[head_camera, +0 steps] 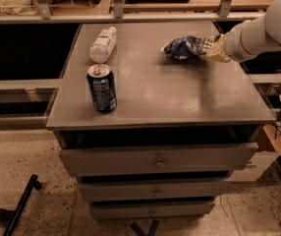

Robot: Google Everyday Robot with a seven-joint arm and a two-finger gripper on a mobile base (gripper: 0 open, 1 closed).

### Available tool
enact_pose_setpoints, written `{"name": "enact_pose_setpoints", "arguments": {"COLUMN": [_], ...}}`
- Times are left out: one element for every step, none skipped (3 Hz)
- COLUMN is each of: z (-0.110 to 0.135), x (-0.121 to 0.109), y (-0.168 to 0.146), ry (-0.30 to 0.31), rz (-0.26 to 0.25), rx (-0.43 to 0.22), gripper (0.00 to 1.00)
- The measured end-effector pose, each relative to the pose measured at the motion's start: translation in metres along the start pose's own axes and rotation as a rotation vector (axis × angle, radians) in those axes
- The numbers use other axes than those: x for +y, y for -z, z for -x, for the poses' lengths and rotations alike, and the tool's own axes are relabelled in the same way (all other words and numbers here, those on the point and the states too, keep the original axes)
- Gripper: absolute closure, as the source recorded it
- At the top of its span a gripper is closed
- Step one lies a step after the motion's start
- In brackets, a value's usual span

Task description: Move blue chip bag near pepsi can

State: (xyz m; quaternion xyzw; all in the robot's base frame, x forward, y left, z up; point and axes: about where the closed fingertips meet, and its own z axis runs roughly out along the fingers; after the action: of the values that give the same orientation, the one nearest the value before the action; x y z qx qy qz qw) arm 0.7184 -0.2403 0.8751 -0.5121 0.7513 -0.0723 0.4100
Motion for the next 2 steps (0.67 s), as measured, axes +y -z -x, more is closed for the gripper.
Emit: {"name": "enact_pose_setpoints", "arguments": {"z": [0.012, 0.026], "x": [0.022, 0.048], "y": [0.010, 0.023], "ry": [0.008, 0.033], "rz": [0.075, 0.154], "rx": [-0.044, -0.081], "gripper": [1.00, 1.00]}}
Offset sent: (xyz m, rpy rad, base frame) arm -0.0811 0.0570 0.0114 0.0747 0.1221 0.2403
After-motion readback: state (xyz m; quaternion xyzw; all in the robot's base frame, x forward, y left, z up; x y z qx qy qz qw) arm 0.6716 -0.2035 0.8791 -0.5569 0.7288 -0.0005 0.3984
